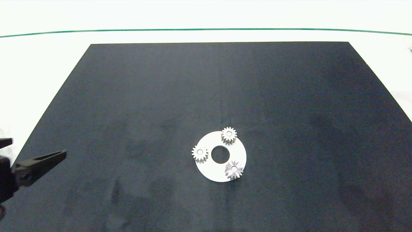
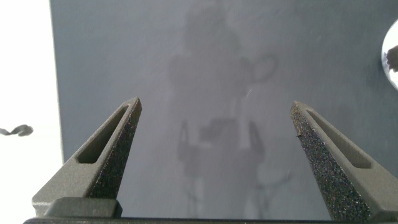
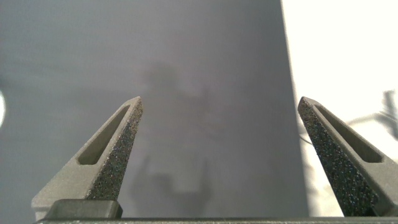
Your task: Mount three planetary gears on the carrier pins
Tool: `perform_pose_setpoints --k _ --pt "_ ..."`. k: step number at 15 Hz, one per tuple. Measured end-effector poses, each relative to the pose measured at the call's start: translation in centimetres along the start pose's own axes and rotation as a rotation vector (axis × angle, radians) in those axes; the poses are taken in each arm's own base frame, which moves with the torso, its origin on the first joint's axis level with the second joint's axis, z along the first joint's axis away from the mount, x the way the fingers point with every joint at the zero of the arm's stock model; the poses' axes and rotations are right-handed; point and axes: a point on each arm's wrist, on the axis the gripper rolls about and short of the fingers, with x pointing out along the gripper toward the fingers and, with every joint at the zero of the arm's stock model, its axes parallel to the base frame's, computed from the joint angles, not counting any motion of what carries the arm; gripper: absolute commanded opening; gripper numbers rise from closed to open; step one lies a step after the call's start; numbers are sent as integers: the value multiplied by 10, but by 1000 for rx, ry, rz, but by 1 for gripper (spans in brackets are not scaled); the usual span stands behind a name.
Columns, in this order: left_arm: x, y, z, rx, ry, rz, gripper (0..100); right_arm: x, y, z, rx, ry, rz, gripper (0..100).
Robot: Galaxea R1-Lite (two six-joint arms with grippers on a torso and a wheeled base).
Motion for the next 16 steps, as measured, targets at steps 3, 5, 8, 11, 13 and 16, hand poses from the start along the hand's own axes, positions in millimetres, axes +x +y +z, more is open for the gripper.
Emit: perform_pose_setpoints --k 3,5,8,11,13,16 --pt "-51 17 -21 -45 -91 52 100 -29 -16 -22 -12 -5 -151 100" --pt "-77 23 -38 -81 -164 129 100 -52 -22 -40 -15 -32 -223 100" --pt "-101 22 -77 -62 -236 218 100 -83 -25 -73 5 -71 -348 100" --pt "-107 11 -131 2 -275 317 100 -104 -20 -104 23 -98 -471 100" --pt "-96 5 -156 -29 -285 350 100 -113 -17 -118 34 -123 -513 100" --pt "-72 1 -180 -74 -318 345 100 -108 -8 -148 56 -139 -445 100"
